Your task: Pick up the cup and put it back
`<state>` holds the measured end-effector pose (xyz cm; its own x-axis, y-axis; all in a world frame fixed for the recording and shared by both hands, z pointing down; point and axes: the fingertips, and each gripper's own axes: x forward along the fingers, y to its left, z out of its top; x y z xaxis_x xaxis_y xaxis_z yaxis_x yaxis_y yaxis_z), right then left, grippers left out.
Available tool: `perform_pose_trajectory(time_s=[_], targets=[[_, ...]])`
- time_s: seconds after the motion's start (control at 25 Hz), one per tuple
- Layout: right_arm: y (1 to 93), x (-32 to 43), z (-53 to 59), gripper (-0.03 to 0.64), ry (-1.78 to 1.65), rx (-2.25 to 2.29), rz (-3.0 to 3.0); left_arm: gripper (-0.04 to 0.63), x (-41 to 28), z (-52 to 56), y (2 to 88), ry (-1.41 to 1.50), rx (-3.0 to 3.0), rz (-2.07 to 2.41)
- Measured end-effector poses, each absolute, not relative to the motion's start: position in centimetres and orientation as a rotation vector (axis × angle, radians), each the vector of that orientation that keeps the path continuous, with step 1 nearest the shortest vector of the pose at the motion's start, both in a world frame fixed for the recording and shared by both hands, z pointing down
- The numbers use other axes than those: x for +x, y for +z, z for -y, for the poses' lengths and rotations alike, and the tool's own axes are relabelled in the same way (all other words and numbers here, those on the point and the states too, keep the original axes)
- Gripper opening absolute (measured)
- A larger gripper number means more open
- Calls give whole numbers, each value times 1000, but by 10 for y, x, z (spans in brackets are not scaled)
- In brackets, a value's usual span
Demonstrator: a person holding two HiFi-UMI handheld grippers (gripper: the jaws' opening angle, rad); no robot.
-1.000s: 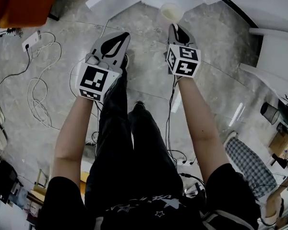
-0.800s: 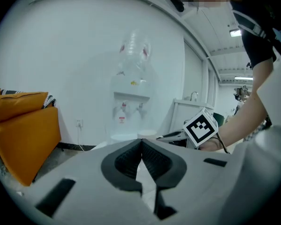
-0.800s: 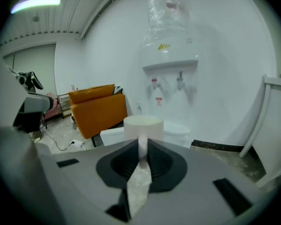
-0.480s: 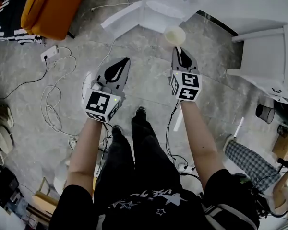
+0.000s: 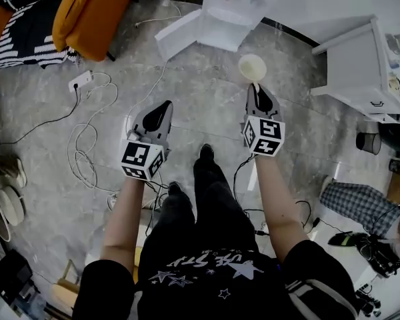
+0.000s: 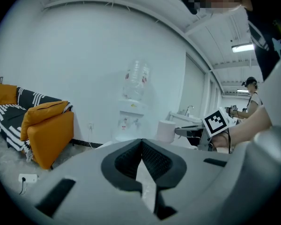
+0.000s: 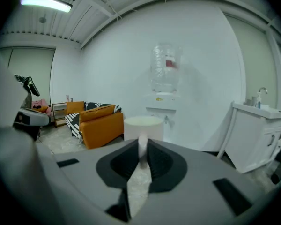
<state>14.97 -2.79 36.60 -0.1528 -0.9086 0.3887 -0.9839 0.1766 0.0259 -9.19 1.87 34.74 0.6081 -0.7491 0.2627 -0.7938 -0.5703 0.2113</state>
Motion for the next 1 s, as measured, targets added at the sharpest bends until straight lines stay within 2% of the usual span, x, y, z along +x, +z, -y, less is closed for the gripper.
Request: perform_pose_trajectory(time_s=[0.28, 0.48, 1.0], targets=[[327, 118, -82, 43, 311, 1851, 2124, 9, -141, -115, 329, 202, 2503, 1239], [311, 102, -134, 43, 328, 1880, 2142, 9, -152, -153, 305, 179, 2539, 1226], [312, 79, -165, 43, 367, 1872, 2167, 9, -163, -172, 291, 184, 2552, 1255]])
